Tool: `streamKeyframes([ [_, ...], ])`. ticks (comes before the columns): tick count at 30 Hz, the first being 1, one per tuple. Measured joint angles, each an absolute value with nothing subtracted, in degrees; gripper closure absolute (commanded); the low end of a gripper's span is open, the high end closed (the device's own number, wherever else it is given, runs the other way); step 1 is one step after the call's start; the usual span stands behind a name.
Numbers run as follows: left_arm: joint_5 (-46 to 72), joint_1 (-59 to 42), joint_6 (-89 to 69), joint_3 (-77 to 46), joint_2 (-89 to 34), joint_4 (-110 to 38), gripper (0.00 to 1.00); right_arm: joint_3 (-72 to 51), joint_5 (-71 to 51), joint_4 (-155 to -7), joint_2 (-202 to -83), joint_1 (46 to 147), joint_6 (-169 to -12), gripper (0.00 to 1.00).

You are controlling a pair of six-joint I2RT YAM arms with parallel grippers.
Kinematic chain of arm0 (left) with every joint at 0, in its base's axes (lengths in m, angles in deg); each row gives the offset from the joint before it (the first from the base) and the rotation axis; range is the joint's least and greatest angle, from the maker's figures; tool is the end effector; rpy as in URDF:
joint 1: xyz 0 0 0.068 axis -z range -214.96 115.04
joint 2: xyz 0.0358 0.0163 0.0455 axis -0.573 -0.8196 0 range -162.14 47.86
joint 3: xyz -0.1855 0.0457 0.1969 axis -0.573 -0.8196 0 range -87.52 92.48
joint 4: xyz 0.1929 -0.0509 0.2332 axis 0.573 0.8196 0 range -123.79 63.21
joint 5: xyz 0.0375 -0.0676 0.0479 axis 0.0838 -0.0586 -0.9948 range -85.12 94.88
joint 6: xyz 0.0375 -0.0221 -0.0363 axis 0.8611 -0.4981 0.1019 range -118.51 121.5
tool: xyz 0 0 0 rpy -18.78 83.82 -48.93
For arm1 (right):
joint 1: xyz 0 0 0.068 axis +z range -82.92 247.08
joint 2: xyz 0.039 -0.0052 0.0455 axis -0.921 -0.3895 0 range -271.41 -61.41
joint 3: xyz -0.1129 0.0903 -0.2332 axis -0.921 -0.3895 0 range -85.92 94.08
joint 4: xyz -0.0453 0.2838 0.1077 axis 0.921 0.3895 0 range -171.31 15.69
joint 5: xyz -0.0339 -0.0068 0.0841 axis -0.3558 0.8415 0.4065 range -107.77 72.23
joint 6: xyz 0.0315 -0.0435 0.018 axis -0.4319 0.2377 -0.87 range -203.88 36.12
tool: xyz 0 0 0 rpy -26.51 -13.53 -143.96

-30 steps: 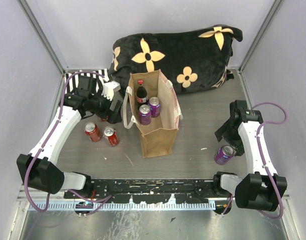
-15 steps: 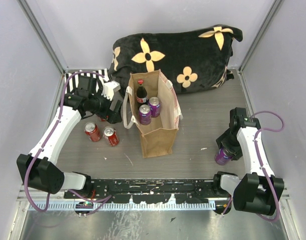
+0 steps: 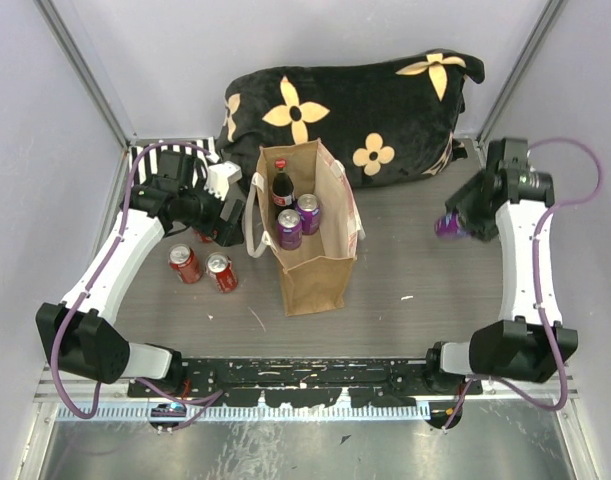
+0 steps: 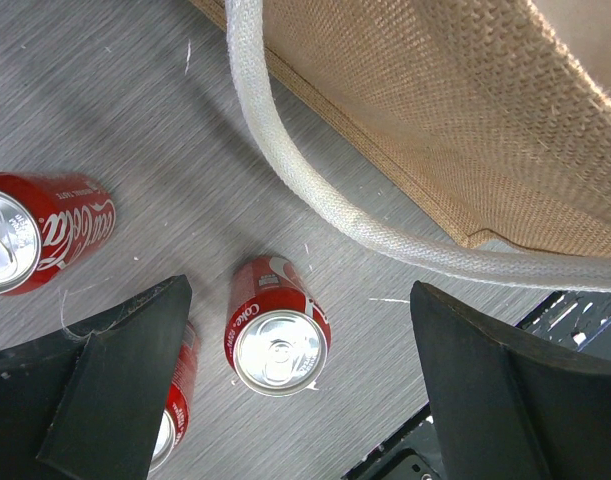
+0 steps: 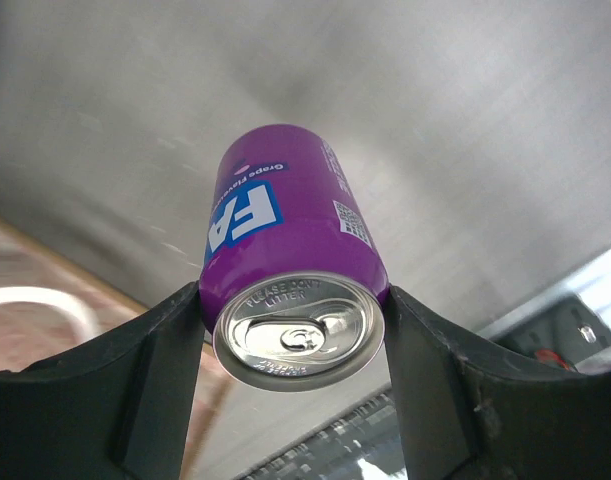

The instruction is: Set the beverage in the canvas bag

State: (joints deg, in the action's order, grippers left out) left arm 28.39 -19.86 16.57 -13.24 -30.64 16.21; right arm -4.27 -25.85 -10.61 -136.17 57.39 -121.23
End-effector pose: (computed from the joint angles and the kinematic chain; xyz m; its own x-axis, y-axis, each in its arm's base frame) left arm 0.3127 -0.1008 0.3225 -0.6356 0.4185 -0.6487 0.6517 0.7413 -0.1604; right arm 0.2789 -0.0532 0.3629 -0.5652 0.7057 -0.4273 0.7176 0.6760 0.1674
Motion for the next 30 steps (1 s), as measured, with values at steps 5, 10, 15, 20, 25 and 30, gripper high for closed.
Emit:
streamKeyframes([
  [5, 28.4, -19.9, 16.7, -13.2, -30.8, 16.2, 0.02, 16.1, -22.7, -13.2, -145.9, 60.6, -119.9, 0.99],
  [10, 28.4, -19.9, 16.8, -13.2, -30.8, 16.0, 0.02, 41.2, -21.5, -13.8, -160.8, 71.5, -118.3, 0.99],
  [15, 28.3, -19.9, 17.6, -13.2, -30.8, 15.6, 0.02, 55.3, -19.3, -15.0, -170.6, 81.3, -117.8, 0.99],
  [20, 28.3, -19.9, 17.8, -13.3, -30.8, 15.2, 0.02, 55.6, -18.2, -15.2, -171.4, 88.9, -117.2, 0.99],
  [25, 28.4, -19.9, 17.8, -13.3, -30.8, 15.2, 0.02, 55.5, -18.1, -14.9, -171.4, 94.8, -115.4, 0.99],
  [30, 28.5, -19.9, 18.2, -13.3, -30.8, 15.2, 0.02, 54.5, -19.4, -13.1, -171.7, 99.6, -112.8, 0.99],
])
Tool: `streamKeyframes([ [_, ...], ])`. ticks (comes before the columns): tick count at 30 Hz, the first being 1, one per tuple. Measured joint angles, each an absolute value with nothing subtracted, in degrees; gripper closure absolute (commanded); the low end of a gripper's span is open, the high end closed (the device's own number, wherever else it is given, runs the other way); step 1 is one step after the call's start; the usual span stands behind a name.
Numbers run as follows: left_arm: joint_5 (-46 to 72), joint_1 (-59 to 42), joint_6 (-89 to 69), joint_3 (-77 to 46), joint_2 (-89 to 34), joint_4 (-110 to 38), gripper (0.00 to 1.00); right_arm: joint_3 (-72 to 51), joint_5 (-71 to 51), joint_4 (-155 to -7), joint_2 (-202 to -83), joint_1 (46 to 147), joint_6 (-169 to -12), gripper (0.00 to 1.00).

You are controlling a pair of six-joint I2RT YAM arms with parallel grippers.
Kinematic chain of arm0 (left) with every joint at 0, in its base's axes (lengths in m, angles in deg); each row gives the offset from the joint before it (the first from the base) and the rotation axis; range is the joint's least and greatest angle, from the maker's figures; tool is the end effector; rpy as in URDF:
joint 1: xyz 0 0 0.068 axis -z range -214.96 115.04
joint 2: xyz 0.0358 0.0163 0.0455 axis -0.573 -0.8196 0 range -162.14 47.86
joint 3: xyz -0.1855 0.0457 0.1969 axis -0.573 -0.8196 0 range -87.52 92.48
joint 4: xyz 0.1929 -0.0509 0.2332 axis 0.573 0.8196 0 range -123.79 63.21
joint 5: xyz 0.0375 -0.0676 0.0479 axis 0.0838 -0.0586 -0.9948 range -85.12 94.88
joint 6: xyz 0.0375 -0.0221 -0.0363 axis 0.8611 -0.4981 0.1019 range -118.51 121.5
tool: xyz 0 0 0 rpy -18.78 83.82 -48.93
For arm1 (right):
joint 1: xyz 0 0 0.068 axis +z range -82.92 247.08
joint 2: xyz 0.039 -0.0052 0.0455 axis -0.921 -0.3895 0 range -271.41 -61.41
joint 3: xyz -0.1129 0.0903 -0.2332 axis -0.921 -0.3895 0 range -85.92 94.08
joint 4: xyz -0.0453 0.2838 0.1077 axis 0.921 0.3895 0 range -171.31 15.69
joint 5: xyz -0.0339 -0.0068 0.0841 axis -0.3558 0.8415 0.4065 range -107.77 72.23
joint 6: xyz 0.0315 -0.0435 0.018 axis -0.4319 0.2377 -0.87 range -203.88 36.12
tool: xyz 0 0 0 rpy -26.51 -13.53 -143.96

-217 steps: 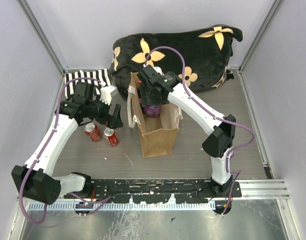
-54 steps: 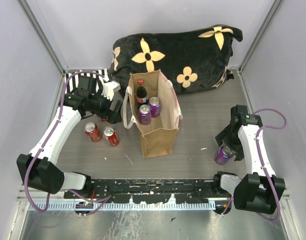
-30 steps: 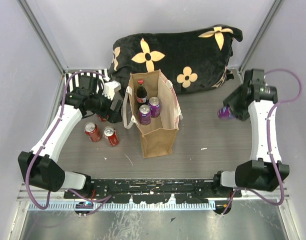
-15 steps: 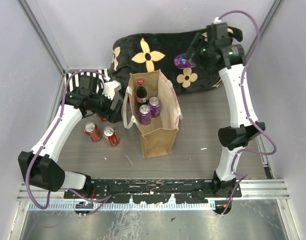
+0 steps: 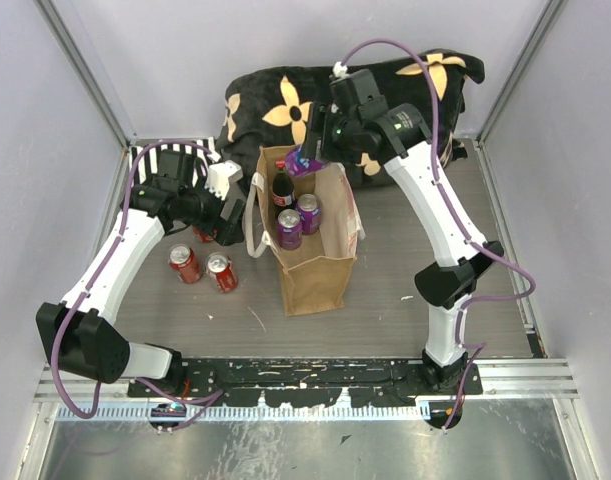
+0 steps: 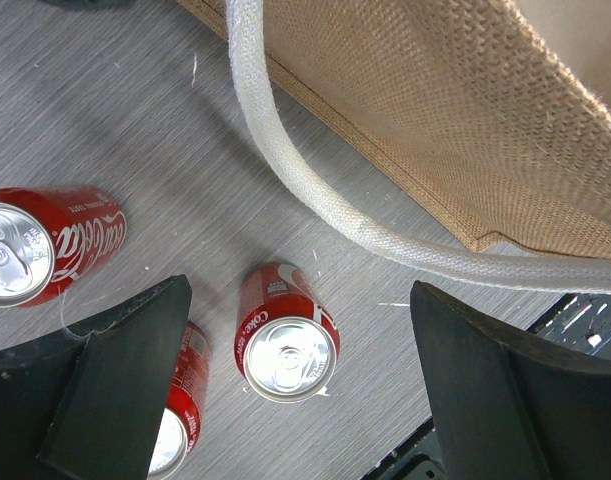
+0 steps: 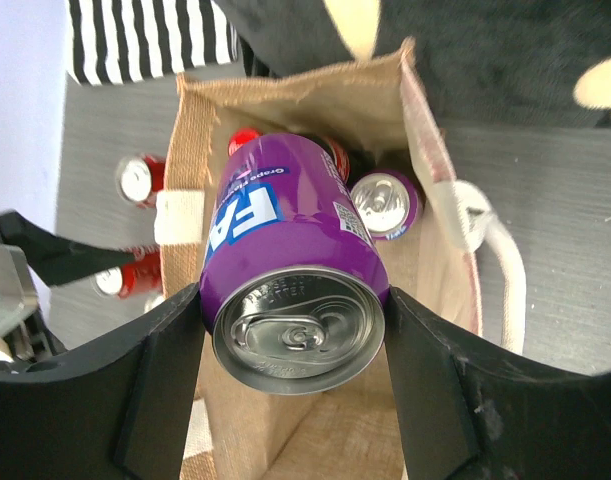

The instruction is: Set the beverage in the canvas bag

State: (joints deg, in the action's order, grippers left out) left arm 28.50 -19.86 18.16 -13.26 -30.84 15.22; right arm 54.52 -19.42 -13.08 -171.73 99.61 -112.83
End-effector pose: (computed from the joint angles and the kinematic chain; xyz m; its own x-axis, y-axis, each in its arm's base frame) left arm 0.3148 -0.1014 0.3225 -0.6085 0.4363 -0.6628 0.6717 0.7279 -0.1375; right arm 0.3589 0.2276 0.4914 -0.7064 0.1232 -0.6971 -0.2019 0.9088 0.3652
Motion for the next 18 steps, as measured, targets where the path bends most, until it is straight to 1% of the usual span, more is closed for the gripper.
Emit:
streamKeyframes([
  [8, 28.9, -19.9, 18.4, -13.3, -30.8, 15.3, 0.02, 48.8, -22.6, -9.8, -173.8, 104.7, -108.6, 0.99],
  [18, 29.0, -19.9, 18.4, -13.3, -31.3, 15.3, 0.02, 42.4, -25.4, -8.3, -178.0, 105.4, -104.5, 0.99],
])
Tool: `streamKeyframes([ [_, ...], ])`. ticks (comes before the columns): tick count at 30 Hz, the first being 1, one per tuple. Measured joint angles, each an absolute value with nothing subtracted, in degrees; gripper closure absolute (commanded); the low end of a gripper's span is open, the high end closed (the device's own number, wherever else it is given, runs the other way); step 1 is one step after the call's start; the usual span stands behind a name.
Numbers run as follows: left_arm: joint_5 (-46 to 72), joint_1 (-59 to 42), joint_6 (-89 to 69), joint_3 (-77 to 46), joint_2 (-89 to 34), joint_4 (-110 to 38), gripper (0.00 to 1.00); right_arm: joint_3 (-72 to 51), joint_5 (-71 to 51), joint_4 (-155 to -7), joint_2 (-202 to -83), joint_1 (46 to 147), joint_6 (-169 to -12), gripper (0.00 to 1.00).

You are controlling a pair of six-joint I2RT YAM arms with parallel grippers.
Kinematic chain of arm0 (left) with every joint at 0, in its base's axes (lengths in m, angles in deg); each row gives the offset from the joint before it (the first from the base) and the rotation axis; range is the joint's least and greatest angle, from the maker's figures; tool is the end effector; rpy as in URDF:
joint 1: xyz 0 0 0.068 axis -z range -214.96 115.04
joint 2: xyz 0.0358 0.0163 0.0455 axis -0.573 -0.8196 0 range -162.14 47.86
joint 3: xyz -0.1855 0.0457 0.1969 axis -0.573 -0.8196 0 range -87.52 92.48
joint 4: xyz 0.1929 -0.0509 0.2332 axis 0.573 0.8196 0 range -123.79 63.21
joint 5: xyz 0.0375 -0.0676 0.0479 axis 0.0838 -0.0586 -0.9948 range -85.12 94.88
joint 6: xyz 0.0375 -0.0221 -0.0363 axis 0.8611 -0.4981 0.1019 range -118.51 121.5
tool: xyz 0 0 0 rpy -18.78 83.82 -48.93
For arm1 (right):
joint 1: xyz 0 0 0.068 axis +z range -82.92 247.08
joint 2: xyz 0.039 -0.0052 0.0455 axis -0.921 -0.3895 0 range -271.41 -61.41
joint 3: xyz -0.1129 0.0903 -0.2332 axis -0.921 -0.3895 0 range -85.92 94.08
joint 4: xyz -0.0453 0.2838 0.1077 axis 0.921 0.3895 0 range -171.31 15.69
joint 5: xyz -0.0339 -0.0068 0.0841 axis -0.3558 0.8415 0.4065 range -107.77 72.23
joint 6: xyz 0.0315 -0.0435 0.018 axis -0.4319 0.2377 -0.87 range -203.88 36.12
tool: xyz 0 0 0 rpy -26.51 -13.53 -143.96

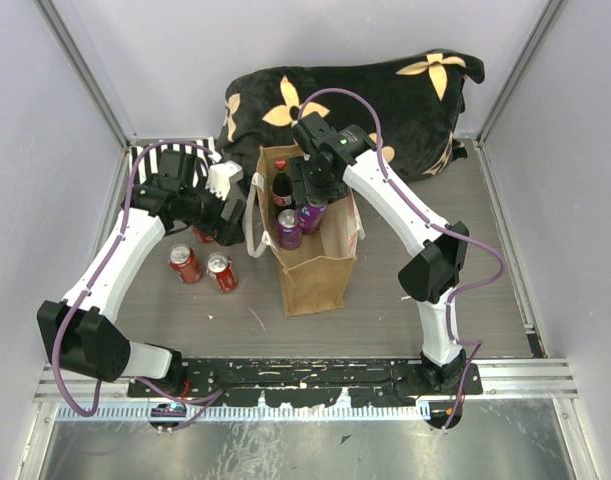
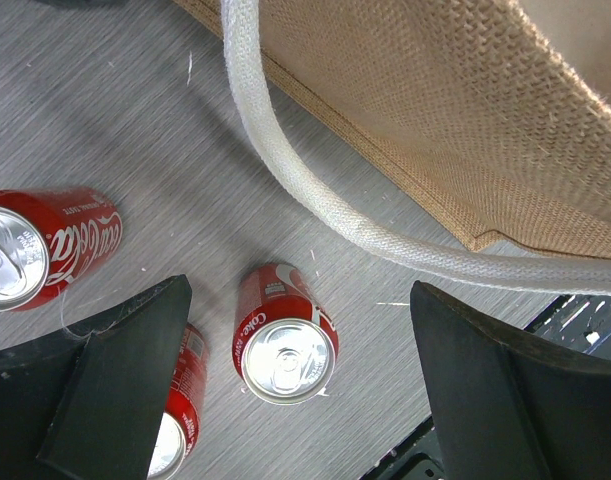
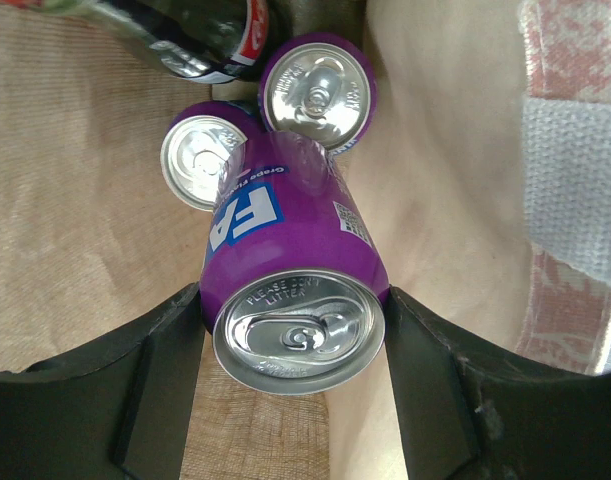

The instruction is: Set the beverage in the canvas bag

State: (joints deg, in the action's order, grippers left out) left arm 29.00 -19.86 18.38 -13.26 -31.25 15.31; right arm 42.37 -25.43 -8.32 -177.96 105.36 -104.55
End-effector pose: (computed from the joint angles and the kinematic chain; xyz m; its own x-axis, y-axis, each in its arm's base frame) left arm 0.3159 -0.1021 0.3203 -0.6105 0.4393 -0.6591 0.6763 0.7221 -0.1452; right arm 0.3706 0.2858 0.3701 -0.8429 -0.2198 -0.4911 -0.2846 0.9567 0.0604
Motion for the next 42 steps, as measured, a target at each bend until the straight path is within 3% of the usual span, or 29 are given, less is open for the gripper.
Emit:
streamKeyframes([
  [42, 29.7, -19.9, 19.5, -12.6, -35.3, 16.2, 0.02, 31.0, -26.9, -9.3, -173.5, 105.7, -103.0, 0.99],
])
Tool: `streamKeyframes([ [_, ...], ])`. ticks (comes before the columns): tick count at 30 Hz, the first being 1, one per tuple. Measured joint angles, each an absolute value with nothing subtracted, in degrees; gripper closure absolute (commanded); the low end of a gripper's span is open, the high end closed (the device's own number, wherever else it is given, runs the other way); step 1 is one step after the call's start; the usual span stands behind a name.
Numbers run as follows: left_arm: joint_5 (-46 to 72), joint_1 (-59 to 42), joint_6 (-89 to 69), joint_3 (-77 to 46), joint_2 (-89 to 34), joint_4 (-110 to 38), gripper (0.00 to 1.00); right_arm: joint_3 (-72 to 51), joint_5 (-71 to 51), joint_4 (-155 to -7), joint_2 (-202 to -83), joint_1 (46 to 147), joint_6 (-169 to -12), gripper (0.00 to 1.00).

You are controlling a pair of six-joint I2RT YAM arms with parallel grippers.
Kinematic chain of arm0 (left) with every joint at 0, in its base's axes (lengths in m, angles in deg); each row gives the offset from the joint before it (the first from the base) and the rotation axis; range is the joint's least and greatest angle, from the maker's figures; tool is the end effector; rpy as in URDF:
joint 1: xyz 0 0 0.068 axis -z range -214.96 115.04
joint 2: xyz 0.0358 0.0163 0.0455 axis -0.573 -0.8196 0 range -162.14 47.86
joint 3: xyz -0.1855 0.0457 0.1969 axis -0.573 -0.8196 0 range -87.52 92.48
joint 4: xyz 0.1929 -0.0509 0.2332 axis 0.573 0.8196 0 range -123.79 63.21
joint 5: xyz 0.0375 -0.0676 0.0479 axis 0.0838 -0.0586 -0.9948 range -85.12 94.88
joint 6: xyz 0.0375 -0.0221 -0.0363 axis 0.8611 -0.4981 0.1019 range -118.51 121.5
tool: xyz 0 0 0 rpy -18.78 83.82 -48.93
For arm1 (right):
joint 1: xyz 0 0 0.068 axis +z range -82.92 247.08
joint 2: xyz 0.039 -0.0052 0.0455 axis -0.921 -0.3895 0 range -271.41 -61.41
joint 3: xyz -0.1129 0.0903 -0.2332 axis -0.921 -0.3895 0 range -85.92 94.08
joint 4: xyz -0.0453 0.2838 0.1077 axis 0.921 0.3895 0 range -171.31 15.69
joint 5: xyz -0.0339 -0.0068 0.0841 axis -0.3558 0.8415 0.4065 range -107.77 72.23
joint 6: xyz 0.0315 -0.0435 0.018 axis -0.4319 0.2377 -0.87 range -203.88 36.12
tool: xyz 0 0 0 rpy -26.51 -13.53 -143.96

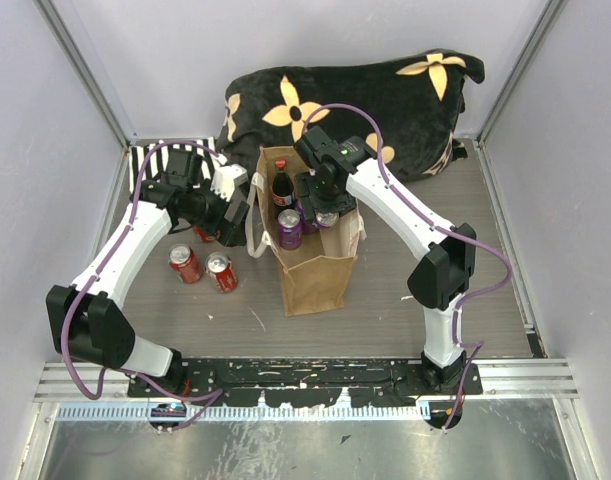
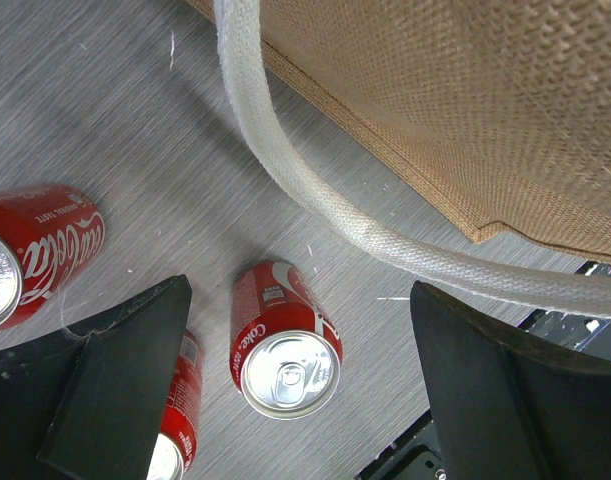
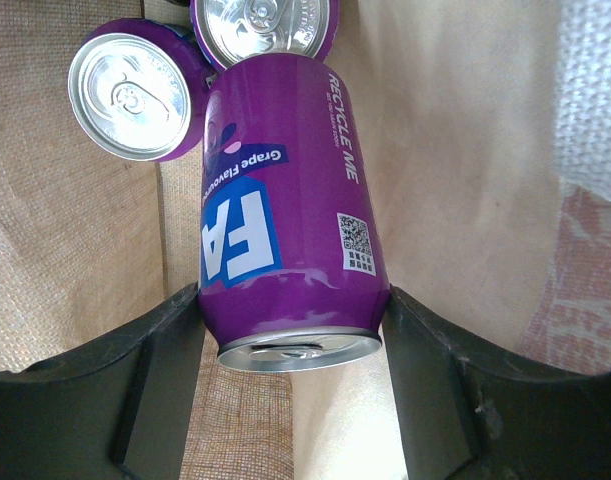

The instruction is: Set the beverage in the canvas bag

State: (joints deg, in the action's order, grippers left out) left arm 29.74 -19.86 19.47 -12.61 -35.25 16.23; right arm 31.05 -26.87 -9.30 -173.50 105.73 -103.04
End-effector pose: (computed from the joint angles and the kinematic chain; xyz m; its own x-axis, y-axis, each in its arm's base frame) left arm 0.3283 -0.1059 0.3013 -0.6418 0.4632 -0.6112 0.6814 0.7101 -0.1773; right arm 0.3559 0.2767 0.3400 -0.8664 -0.2781 -0.4148 -0.3012 0.9535 -0.0102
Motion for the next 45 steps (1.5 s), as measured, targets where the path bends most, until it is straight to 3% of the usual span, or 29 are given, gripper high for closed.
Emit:
streamKeyframes([
  [45, 30.5, -19.9, 19.7, -12.6, -37.8, 16.1, 0.02, 30.7, -25.6, -8.4, -171.6, 106.8, -103.5, 0.99],
])
